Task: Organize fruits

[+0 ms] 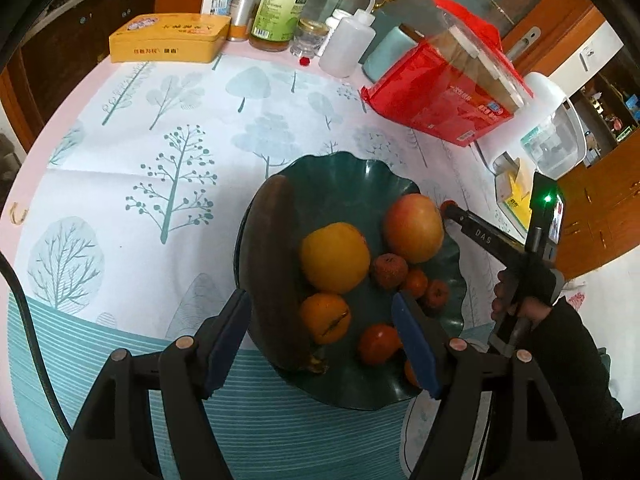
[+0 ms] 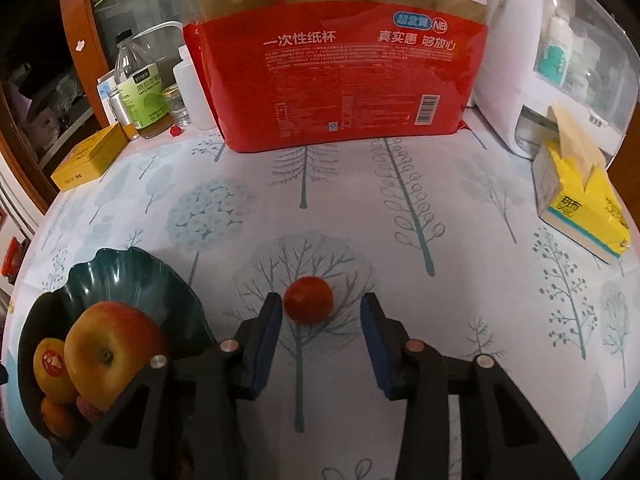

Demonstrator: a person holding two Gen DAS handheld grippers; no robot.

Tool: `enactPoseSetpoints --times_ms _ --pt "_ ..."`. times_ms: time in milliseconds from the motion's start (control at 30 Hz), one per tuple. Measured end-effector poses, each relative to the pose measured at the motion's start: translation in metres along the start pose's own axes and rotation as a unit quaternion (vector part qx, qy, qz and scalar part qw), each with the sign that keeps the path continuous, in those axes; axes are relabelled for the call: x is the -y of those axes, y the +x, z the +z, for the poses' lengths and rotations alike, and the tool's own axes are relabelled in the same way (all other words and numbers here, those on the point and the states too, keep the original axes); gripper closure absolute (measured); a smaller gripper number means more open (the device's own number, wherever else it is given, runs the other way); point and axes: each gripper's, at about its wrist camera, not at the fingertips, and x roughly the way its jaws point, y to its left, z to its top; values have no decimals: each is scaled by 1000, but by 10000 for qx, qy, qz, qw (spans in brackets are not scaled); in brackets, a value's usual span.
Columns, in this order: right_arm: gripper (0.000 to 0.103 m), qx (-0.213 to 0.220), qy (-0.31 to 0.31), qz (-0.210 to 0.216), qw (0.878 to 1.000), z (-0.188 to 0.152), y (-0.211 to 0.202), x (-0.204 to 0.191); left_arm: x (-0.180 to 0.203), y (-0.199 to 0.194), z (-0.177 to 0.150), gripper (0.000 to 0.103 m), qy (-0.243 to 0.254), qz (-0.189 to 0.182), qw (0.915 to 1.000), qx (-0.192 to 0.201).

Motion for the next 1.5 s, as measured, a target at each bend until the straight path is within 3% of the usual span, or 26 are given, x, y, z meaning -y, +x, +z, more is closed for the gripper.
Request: enactPoseSetpoints --times_ms 67,233,433,733,1100,1167,1300,1367,1500 --pt "63 -35 -85 87 9999 0 3 -1 -3 4 0 32 -41 1 10000 -33" --pt "75 -84 -194 151 9997 -1 9 -5 -11 7 0 32 -165 6 9999 -52" --pt "76 -103 -354 125 9992 1 5 -10 -11 2 -4 32 -114 -17 9999 -37" --pt "76 294 -226 311 9988 2 -40 -18 -3 -19 -15 32 46 -103 9998 134" --pt "75 -80 -447 693 9966 -45 -60 -51 15 -58 -52 32 300 -48 9987 409" --pt "75 -100 -489 798 9956 -53 -66 -55 20 -66 -62 32 376 -5 9983 455" --pt "62 -82 -443 926 9947 -74 -86 -56 31 -80 -88 32 412 112 9978 514" --pt "60 -95 -403 1003 9941 -88 -99 -55 37 -85 -102 32 368 147 9978 525" --pt "51 -167 -323 1124 9930 -128 -133 -50 51 -94 -137 32 231 290 9979 531"
